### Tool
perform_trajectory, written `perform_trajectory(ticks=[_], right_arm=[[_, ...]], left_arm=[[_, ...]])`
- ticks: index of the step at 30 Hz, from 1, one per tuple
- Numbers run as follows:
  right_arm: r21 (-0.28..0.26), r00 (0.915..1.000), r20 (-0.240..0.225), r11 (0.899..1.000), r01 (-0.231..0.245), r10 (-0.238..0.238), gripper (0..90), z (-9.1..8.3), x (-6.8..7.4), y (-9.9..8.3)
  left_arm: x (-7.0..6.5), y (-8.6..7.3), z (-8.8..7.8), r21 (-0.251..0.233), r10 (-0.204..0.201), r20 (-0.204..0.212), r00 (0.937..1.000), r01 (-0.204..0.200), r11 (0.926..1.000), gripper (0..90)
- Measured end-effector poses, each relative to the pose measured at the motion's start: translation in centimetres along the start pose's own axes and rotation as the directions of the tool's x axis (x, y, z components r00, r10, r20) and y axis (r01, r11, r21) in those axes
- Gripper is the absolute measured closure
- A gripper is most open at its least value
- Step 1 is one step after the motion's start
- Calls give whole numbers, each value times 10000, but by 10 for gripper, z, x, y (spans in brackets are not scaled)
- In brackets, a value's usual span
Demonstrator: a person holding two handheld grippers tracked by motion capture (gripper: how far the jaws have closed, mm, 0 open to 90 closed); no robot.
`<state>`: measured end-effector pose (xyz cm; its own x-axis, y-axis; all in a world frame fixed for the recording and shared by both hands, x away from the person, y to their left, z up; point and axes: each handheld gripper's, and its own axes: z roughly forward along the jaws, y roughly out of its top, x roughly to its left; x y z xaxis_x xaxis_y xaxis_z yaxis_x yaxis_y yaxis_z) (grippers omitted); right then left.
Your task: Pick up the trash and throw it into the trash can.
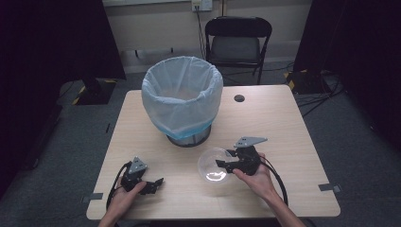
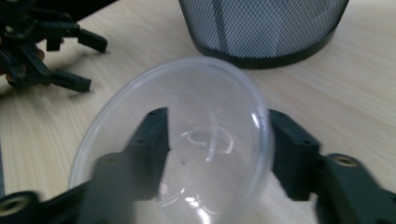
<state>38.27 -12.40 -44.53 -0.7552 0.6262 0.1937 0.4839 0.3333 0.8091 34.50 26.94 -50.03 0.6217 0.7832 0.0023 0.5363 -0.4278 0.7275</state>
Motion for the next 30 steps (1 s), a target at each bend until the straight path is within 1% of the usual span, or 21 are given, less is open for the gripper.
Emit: perform_trajectory(ticks=[1,2,3,4,5,7,9,10,12,13,14,16,17,19,20,21,23,25,27,28,30], right_arm=[[-171,10000,-68,9998,57,-58,516,-3,3,1],[-171,10000,-68,9998,57,-58,516,-3,3,1],[-218,10000,3,9997,88,-88,536,-4,4,2],[-260,9999,-52,9996,124,-125,561,-5,6,2],[-354,9995,-286,9993,103,-113,607,-7,8,3],[-348,9993,-345,9993,141,-153,627,-8,9,3],[-488,9986,-511,9988,102,-127,676,-10,12,4],[-568,9983,-560,9983,117,-149,721,-11,13,5],[-748,9966,-818,9972,40,-102,759,-14,15,6],[-794,9956,-906,9967,183,-255,779,-16,18,8],[-794,9956,-906,9967,183,-255,779,-16,18,8],[-882,9927,-1184,9960,107,-212,805,-17,20,9],[-993,9894,-1439,9951,32,-175,824,-17,22,11],[-1073,9878,-1553,9942,-22,-145,835,-17,23,11],[-1141,9872,-1583,9935,-19,-163,836,-18,23,12],[-1117,9885,-1492,9937,58,-225,836,-18,25,13],[-1045,9880,-1492,9942,246,-401,837,-17,26,16],[-1046,9883,-1465,9941,276,-429,837,-17,26,17],[-1180,9880,-1465,9925,314,-487,838,-18,25,20],[-1350,9875,-1479,9902,354,-554,838,-19,26,24],[-1387,9872,-1475,9895,401,-607,838,-20,26,26]], left_arm=[[0,0,0,3,13,0,10000,-13,10000,89],[0,0,0,5,-26,5,10000,26,10000,89],[0,0,0,5,-35,11,10000,35,10000,89],[0,0,0,6,-34,11,10000,34,10000,89],[0,0,0,5,-36,11,10000,36,10000,89],[0,0,0,2,-33,6,10000,33,10000,89],[0,0,0,1,4,9,10000,-4,10000,89],[0,0,0,4,-31,6,10000,31,10000,89],[0,0,0,4,-37,11,10000,37,10000,89],[0,0,0,3,-35,12,10000,35,10000,89],[0,0,0,3,-35,12,10000,35,10000,89],[0,0,0,5,-38,12,10000,38,10000,89],[0,0,0,5,-36,11,10000,36,10000,89],[0,0,0,7,-32,12,10000,32,10000,89],[0,0,0,8,-34,13,10000,34,10000,89],[0,0,0,9,-33,12,10000,33,10000,89],[0,0,0,8,-35,13,10000,35,10000,89],[0,0,0,4,-37,11,10000,37,10000,89],[0,0,0,5,-40,14,10000,40,10000,89],[0,0,0,5,-39,14,10000,39,10000,89],[0,0,0,7,-38,15,10000,38,10000,89]])
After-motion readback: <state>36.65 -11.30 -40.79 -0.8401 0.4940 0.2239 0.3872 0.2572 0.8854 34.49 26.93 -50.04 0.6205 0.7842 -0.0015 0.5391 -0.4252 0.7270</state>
